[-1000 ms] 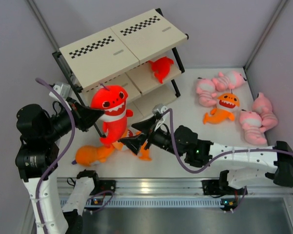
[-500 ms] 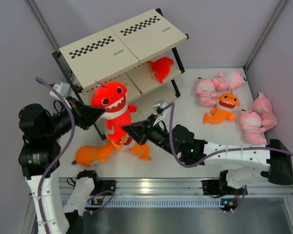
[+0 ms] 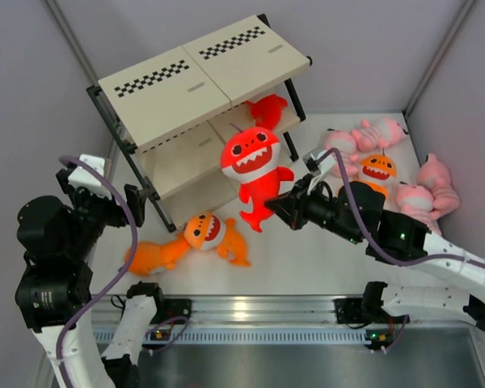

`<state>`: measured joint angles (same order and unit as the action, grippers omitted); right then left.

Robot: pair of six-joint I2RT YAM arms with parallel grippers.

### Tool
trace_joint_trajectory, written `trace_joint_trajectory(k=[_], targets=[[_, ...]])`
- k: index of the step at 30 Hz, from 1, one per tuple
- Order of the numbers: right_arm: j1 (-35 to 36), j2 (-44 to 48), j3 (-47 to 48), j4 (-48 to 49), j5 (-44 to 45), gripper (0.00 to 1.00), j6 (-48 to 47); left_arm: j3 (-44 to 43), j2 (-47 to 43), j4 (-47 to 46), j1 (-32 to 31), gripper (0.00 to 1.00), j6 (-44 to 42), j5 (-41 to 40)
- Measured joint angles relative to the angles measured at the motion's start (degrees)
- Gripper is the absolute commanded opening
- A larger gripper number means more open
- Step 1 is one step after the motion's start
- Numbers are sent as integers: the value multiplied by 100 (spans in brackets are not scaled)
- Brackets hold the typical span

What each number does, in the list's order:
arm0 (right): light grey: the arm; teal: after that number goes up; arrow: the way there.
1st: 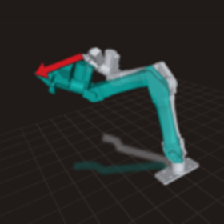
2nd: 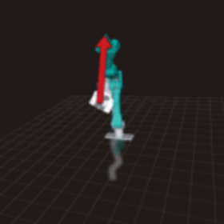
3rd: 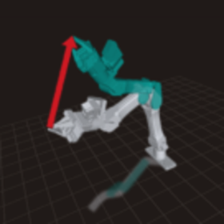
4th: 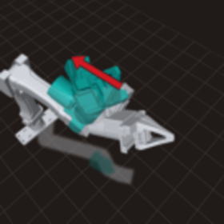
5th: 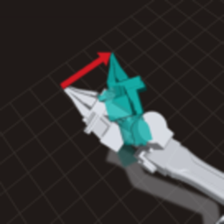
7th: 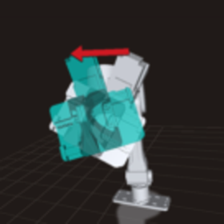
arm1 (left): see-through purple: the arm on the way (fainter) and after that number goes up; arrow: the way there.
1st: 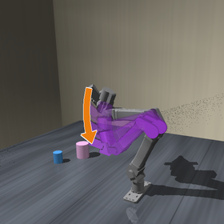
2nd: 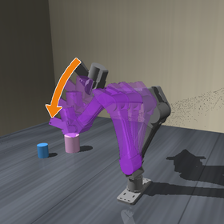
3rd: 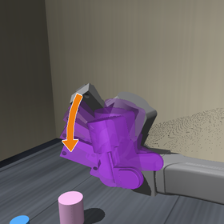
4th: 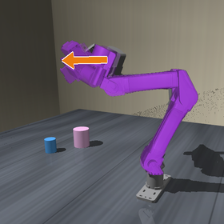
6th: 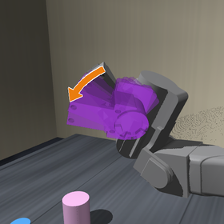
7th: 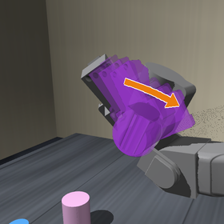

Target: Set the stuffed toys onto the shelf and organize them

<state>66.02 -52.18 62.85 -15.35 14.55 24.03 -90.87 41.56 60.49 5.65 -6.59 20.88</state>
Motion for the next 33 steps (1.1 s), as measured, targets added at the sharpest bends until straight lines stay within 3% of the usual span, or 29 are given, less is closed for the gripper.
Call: trace_joint_trajectory(k=[5,13,19,27,33], targets=[[-28,-525,852,-1460,-538,0,-219,820,-330,188,0,99,-697,-1451],[-643,-1576,1445,-2514,-1545,0,-302,1526,-472,494,-2,99,-1043,-2251],[-1062,-2046,1650,-2653,-1919,0,-514,1526,-555,501,-39,99,-1150,-2378],[-1832,-3407,3130,-2356,-2122,0,-1152,1526,-557,501,-50,99,-1161,-2400],[-1993,-4347,3790,-1965,-2111,0,-1434,1526,-557,501,-57,98,-1161,-2400]])
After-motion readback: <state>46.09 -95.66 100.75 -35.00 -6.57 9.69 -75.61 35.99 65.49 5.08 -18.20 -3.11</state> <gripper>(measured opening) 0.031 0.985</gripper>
